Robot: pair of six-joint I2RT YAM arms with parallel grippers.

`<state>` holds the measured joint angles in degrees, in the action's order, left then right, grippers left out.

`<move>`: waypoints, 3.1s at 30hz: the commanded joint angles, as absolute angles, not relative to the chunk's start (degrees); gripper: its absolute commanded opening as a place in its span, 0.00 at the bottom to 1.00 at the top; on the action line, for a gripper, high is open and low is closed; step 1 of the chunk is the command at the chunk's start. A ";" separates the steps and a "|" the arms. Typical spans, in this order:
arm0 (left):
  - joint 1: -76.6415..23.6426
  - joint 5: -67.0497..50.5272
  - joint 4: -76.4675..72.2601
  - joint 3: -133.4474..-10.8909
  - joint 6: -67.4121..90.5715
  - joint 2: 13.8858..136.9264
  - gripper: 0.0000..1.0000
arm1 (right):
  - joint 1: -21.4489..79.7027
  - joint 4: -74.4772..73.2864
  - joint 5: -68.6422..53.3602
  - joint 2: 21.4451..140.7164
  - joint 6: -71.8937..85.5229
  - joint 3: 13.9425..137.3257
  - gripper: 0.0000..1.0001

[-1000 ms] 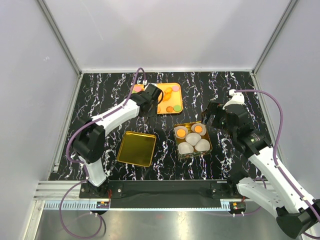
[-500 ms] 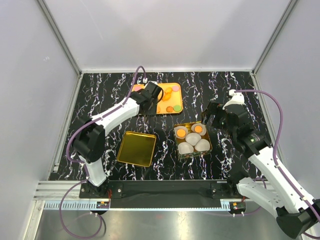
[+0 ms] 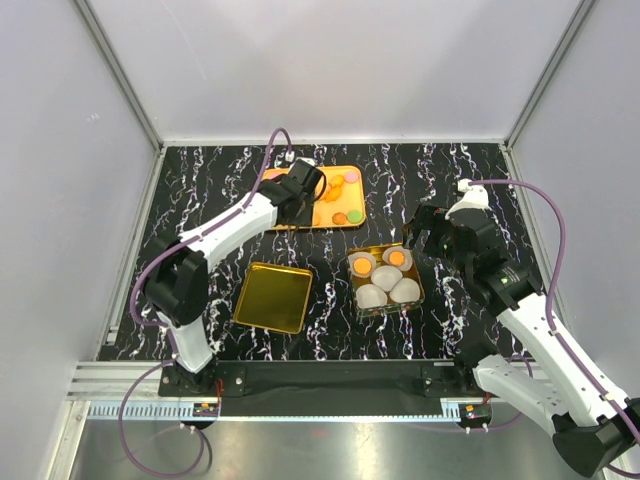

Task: Pack the cookies

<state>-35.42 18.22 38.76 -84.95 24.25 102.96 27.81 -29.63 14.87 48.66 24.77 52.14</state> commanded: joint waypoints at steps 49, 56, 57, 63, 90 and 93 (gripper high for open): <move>-70.48 19.78 43.51 -76.81 35.16 84.20 0.42 | 28.04 -27.77 16.44 49.48 23.82 53.44 1.00; -71.37 18.72 42.01 -77.26 34.98 87.27 0.43 | 28.04 -27.86 16.35 49.31 23.73 53.26 1.00; -71.45 18.55 41.58 -77.08 34.98 87.54 0.43 | 28.04 -27.86 16.17 49.22 23.82 53.09 1.00; -71.98 17.32 40.26 -77.69 34.63 89.82 0.43 | 28.04 -27.77 16.26 48.96 23.91 52.56 1.00; -67.96 20.04 41.84 -79.19 32.26 83.77 0.49 | 28.04 -27.86 16.44 48.08 24.00 52.12 1.00; -64.44 21.35 43.68 -79.80 31.73 82.09 0.49 | 27.95 -27.69 16.26 48.25 24.08 52.03 1.00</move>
<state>-67.88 17.91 43.81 -76.55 32.99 86.80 27.81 -29.43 15.49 49.06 24.40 52.03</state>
